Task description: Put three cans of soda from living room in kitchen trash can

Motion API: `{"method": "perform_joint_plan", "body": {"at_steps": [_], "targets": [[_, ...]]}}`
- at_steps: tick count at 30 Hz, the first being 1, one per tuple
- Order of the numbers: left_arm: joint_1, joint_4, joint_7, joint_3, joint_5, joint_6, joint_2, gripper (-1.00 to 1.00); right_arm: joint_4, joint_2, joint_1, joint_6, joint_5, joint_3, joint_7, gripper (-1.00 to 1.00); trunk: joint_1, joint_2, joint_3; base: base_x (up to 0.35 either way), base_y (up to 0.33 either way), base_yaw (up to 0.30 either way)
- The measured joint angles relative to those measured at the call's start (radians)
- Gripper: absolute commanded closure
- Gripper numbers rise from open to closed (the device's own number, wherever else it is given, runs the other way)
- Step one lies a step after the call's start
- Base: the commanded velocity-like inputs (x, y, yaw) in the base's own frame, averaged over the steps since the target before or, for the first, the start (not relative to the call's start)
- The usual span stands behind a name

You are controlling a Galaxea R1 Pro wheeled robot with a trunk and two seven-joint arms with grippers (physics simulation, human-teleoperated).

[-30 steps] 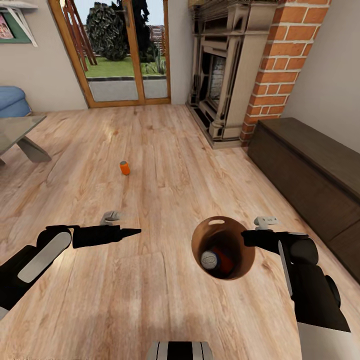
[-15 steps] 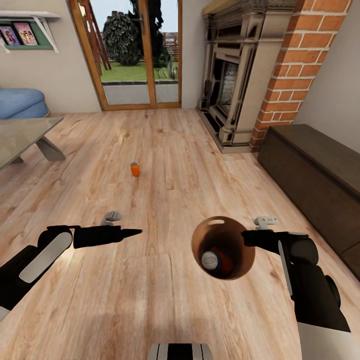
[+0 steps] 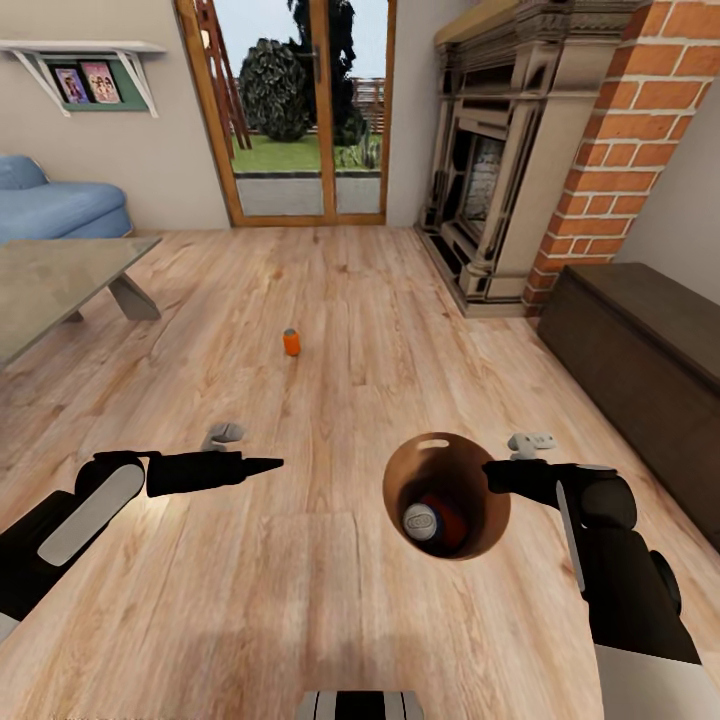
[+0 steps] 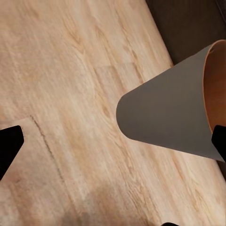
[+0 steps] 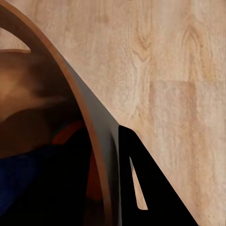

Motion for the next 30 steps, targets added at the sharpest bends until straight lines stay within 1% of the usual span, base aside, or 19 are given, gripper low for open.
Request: {"method": "perform_joint_plan", "body": {"at_steps": [12, 15, 20, 24, 30], "targets": [[0.000, 0.000, 0.000, 0.000, 0.000, -0.001, 0.000, -1.00, 0.000, -0.001, 0.000, 0.000, -0.001, 0.000, 0.002, 1.00, 0.000, 0.000, 0.016, 0.000, 0.000, 0.145], [0.000, 0.000, 0.000, 0.000, -0.001, -0.001, 0.000, -1.00, 0.000, -0.001, 0.000, 0.001, -0.005, 0.000, 0.002, 1.00, 0.000, 0.000, 0.018, 0.000, 0.000, 0.039], [0.000, 0.000, 0.000, 0.000, -0.001, -0.001, 0.001, -1.00, 0.000, -0.002, 0.000, -0.001, 0.004, 0.000, 0.002, 1.00, 0.000, 0.000, 0.018, 0.000, 0.000, 0.003], [0.000, 0.000, 0.000, 0.000, -0.001, -0.001, 0.000, -1.00, 0.000, -0.002, 0.000, 0.001, -0.003, -0.001, 0.004, 1.00, 0.000, 0.000, 0.018, 0.000, 0.000, 0.000], [-0.001, 0.000, 0.001, 0.000, -0.002, -0.001, -0.001, -1.00, 0.000, -0.004, 0.000, -0.001, 0.003, -0.003, 0.004, 1.00, 0.000, 0.000, 0.018, 0.000, 0.000, 0.000]]}}
